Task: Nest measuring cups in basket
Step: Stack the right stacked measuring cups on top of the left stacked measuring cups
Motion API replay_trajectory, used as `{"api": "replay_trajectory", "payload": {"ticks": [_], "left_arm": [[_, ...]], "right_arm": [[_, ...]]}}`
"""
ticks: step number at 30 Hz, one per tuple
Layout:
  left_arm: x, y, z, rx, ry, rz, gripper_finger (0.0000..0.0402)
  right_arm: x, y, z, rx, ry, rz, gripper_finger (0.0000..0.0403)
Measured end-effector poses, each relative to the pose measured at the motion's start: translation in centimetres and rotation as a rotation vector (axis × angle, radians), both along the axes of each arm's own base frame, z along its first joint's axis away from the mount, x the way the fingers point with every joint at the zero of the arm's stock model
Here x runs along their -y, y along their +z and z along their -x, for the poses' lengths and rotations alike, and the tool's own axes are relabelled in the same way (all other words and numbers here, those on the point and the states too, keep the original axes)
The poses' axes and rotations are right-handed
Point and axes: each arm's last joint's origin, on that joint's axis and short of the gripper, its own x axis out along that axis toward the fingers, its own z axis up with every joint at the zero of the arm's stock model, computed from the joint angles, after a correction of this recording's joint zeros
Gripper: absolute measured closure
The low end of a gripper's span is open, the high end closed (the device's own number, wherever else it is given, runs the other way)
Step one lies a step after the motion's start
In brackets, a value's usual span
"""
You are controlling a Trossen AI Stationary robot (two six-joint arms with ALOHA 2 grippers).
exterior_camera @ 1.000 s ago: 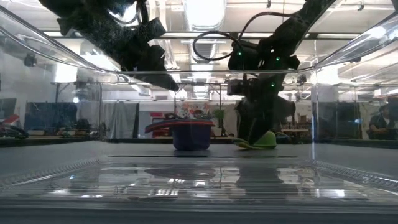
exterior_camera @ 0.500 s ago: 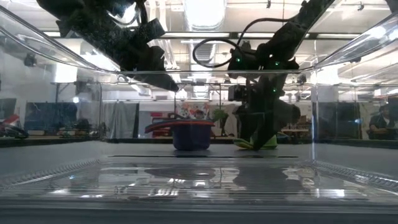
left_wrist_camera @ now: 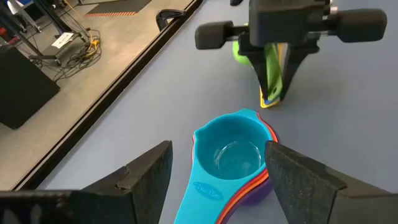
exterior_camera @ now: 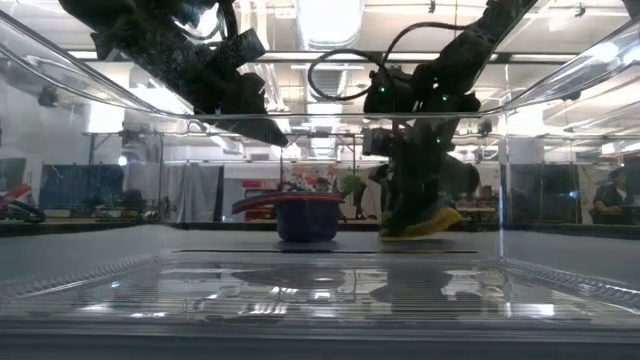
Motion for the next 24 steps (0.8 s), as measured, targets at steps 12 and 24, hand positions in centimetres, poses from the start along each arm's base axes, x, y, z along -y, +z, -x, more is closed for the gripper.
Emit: {"api": "replay_trajectory", "payload": {"ticks": [12,24], "left_arm": [[0.1,0.1,-0.1,0.011,-0.017,0.012,0.0164],[0.4,1.1,-0.8,0.118,-0.112,0.044,0.0168]], "right_arm": [[0.0,2.2,0.5,0.044,-0.119,-0.013,0.0389],[-0.4,6.0,0.7,0.233,-0.205,-0.170,0.0391]]}}
